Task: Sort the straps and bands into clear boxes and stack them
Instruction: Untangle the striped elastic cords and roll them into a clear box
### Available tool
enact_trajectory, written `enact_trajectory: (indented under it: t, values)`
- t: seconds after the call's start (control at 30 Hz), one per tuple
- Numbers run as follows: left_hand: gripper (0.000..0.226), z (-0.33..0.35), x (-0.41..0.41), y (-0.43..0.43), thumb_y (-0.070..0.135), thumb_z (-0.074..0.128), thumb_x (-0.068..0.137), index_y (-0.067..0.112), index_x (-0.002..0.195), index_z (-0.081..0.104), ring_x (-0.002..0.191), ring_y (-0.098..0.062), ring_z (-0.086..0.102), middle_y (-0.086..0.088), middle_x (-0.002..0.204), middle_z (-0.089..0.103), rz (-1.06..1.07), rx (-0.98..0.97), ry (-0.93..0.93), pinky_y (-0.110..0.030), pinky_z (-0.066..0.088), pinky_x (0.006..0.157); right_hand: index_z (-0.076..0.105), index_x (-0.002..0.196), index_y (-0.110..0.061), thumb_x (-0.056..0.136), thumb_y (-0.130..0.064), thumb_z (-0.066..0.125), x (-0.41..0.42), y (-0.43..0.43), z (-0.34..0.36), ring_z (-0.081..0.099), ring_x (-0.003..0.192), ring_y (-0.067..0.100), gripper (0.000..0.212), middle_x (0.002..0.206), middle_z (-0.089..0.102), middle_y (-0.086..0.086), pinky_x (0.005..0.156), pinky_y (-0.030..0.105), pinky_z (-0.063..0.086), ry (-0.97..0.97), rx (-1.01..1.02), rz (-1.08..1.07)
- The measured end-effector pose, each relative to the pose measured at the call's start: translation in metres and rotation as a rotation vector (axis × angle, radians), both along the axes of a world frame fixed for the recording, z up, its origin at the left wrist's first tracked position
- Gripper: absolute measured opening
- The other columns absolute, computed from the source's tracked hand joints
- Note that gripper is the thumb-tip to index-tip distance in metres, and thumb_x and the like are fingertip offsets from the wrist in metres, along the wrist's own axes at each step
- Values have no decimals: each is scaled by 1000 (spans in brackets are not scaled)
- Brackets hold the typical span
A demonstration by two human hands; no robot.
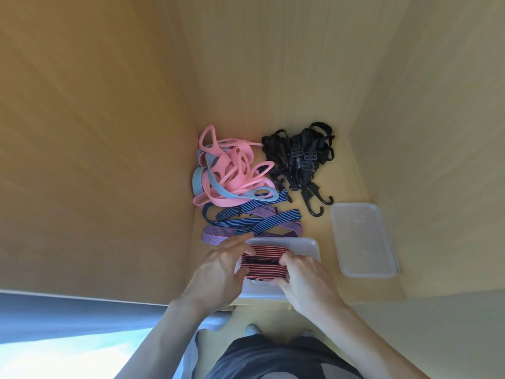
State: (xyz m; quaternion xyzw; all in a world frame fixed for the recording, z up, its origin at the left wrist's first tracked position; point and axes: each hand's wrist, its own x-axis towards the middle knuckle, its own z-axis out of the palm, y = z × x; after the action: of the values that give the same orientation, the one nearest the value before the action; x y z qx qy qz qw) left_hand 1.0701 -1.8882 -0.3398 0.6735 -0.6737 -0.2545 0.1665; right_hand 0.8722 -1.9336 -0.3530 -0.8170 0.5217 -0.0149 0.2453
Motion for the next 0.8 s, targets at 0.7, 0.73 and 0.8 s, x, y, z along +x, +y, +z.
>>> enact_trajectory:
  t: [0.7,0.73,0.8]
  values:
    - [35,4,-9,-9,15,62,83,25,116,57,127,-17,42,12,140,44,-108,-29,-198,-32,41,102,41,120,-21,83,-41,78,-2,1,4,64,100,20,56,115,59,-2,74,30,52,-21,-95,-34]
    - [37,3,-11,-7,17,59,81,24,117,55,130,-18,41,10,143,43,-125,-41,-200,-33,41,104,47,116,-20,78,-41,82,-2,1,5,60,103,22,56,116,54,0,79,32,52,8,-156,5]
    - [42,1,-14,-6,26,58,80,23,121,50,145,-18,30,7,157,33,-154,-21,-195,-35,33,113,58,103,-15,61,-38,91,-2,1,8,55,107,28,58,116,52,6,87,39,52,51,-281,64]
